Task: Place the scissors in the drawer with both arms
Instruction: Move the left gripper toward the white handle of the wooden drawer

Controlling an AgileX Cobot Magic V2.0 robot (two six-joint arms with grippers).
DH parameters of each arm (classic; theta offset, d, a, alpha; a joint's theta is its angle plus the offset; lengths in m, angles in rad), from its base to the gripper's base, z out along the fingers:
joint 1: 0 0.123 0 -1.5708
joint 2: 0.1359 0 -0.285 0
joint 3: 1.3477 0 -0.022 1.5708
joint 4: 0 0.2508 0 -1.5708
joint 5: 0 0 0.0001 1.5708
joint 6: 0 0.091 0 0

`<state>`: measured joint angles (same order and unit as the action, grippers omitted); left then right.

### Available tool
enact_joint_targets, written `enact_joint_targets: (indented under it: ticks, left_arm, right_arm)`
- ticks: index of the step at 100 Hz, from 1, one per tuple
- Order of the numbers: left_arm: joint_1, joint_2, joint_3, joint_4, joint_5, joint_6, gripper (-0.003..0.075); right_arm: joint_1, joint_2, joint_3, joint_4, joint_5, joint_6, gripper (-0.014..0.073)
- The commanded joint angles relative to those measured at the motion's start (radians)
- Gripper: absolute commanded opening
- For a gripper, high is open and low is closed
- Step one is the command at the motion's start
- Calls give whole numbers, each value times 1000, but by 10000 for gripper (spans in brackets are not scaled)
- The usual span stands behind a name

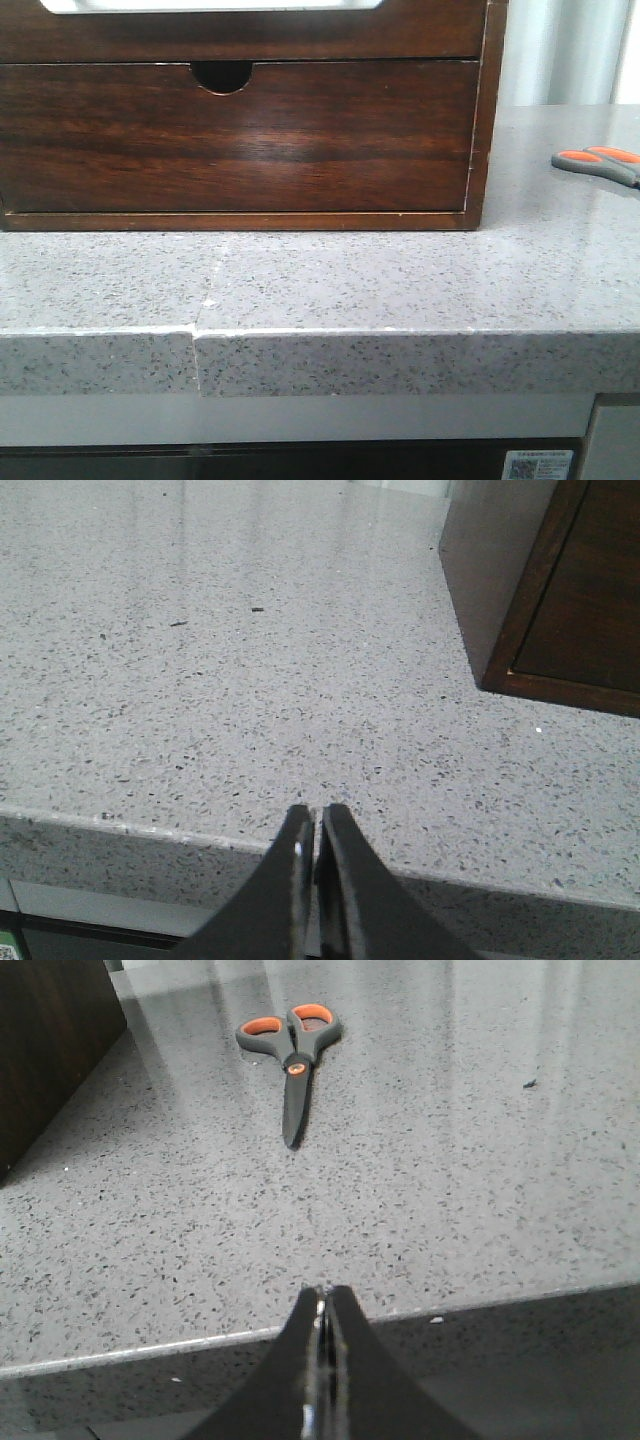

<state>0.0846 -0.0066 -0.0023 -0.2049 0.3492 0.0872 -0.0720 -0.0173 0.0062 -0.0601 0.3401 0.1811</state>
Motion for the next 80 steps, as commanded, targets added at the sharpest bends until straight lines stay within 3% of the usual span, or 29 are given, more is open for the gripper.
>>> enact_joint_targets:
  ticks: [1, 25, 80]
  left_arm:
    - [-7, -28, 14, -8, -54, -3, -22]
    - [-7, -28, 22, 0, -83, -3, -22]
    - [-7, -28, 22, -33, -298, -3, -22]
  right_arm:
    - [-6, -11, 31, -3, -20, -4, -69]
    - [-6, -11, 31, 60, -79, -4, -69]
    - [-6, -11, 31, 41, -150, -4, -69]
